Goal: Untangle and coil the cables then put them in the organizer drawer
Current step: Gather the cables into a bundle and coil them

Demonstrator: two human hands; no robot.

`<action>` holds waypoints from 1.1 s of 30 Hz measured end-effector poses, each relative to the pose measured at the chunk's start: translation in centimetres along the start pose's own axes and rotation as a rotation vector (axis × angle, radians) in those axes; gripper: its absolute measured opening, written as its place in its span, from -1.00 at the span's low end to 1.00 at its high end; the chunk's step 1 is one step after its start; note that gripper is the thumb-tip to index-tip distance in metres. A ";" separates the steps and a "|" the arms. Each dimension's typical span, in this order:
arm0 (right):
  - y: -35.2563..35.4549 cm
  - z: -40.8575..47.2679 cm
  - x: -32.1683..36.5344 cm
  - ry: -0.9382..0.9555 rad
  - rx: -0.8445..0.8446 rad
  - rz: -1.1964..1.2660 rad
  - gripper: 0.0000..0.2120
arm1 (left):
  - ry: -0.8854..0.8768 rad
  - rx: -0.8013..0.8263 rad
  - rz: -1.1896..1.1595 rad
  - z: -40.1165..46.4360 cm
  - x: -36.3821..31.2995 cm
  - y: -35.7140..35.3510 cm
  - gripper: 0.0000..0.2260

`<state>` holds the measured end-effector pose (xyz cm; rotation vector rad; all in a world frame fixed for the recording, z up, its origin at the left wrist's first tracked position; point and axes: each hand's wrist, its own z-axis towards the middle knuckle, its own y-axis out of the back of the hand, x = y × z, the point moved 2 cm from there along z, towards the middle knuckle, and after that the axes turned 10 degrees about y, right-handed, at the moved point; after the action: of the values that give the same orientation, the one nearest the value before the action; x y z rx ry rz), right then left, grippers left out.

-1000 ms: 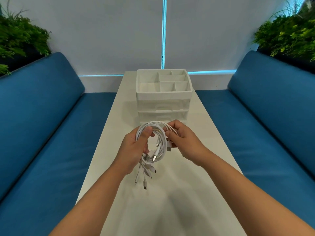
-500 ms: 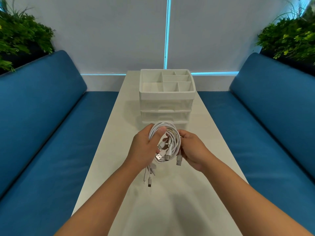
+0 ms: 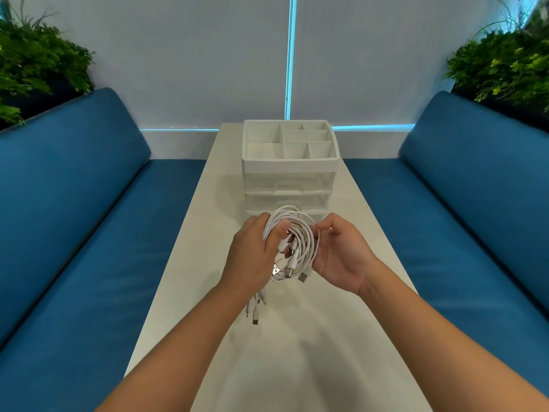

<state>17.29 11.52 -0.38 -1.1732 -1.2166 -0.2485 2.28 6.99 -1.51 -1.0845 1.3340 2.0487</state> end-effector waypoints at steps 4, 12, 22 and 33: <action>-0.5 -0.2 -0.1 -0.007 0.080 -0.205 -0.84 | 0.045 0.077 -0.054 -0.1 0.1 0.1 -0.72; 0.0 0.8 -0.2 -0.043 0.143 -0.301 -0.80 | 0.145 0.172 -0.263 -0.1 -1.2 0.7 -0.80; 1.7 0.1 -0.8 0.066 0.229 -0.312 -0.96 | 0.282 0.482 -0.665 -1.0 -1.5 0.2 -0.66; 1.5 -0.2 -1.5 0.082 0.191 -0.410 -0.60 | 0.663 0.242 -0.835 0.5 -0.6 0.6 -0.56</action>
<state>17.85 11.33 -2.43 -0.7349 -1.3692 -0.4715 2.00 7.18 -0.58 -1.8790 1.0602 0.9286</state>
